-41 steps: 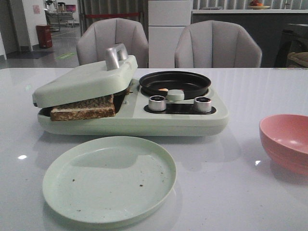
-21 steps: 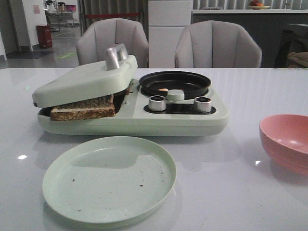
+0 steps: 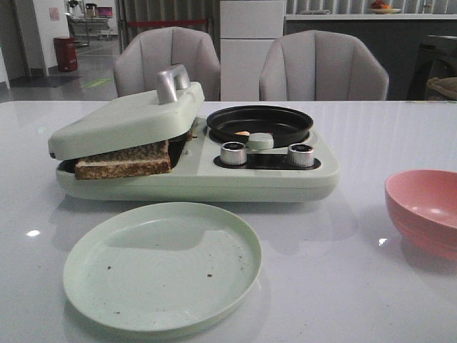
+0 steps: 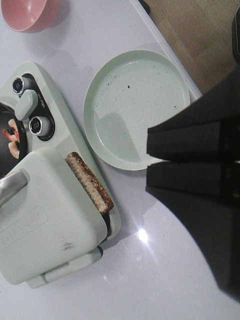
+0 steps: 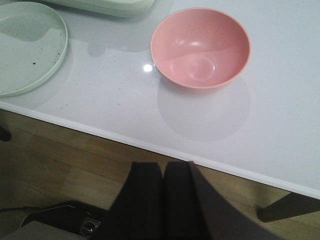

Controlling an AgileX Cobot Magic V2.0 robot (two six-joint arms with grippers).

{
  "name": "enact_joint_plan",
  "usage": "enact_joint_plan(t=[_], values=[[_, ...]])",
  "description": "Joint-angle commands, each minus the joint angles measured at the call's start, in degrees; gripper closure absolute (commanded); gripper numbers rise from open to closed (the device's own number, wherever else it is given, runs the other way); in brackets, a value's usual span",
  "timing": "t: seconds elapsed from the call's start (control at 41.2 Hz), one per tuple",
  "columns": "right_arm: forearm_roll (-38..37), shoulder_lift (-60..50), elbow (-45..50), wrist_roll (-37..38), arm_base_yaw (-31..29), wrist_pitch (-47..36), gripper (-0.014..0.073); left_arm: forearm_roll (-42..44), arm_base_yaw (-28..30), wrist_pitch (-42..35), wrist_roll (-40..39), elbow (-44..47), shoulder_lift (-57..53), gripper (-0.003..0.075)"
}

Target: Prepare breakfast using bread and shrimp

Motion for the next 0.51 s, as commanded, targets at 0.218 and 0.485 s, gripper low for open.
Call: enact_joint_plan(t=[0.218, 0.485], values=[[-0.7, 0.5, -1.3, -0.1, -0.1, -3.9, 0.0548, 0.2, 0.0, -4.5, -0.5, -1.4, -0.1, 0.0619], [-0.7, 0.5, -1.3, -0.1, -0.1, -4.0, 0.0548, 3.9, 6.2, -4.8, 0.9, 1.0, -6.7, 0.0619]])
